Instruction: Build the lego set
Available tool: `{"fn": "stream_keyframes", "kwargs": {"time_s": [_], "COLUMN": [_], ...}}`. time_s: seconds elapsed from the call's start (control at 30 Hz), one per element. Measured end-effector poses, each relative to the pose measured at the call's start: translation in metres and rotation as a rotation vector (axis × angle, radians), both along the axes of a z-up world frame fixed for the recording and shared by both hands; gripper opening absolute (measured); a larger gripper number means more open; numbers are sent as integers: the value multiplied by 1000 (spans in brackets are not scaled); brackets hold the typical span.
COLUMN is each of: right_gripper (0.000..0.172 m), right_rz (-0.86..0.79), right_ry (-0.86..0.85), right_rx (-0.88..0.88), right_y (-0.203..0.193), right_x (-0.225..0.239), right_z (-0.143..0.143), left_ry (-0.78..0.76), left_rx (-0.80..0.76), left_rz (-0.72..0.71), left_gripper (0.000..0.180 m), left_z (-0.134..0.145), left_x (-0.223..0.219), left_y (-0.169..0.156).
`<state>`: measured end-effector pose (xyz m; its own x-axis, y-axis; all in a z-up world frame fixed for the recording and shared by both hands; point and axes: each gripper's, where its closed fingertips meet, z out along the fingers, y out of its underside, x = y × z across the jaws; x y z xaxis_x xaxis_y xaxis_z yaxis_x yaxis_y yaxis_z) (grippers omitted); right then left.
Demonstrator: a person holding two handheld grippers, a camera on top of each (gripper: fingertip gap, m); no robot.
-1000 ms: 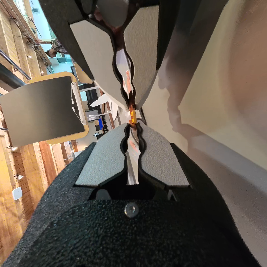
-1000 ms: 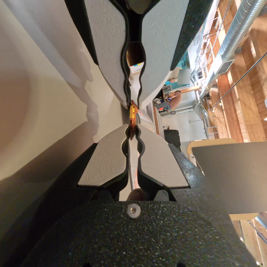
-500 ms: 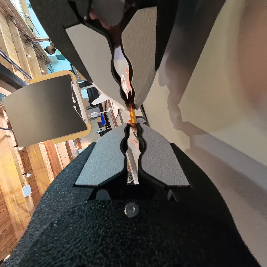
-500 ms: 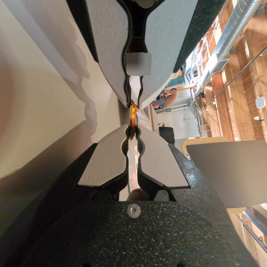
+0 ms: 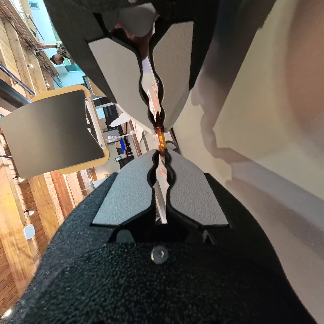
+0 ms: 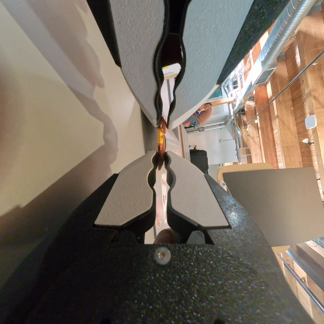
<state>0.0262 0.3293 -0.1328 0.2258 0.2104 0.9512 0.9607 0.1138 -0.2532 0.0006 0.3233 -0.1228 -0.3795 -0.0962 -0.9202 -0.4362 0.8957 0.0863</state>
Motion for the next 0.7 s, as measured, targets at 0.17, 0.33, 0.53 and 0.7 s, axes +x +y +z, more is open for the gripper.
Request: {"fn": "stream_keyframes", "kwargs": {"time_s": [0.17, 0.33, 0.53, 0.7], "right_gripper": [6, 6, 6, 6], "right_rz": [-29, -26, 5, 14], "right_ry": [-32, -26, 1, -20], "right_rx": [-14, -15, -44, -44], "right_y": [1, 0, -2, -3], "right_x": [1, 0, -3, -6], "right_z": [-5, -5, -9, -11], "left_ry": [41, 53, 66, 95], "left_rx": [9, 9, -108, -155], "left_rz": [38, 45, 34, 47], "left_gripper": [6, 6, 6, 7], "left_z": [-6, -6, -10, -14], "left_x": [0, -1, -4, -5], "left_y": [2, 0, -2, -4]}}
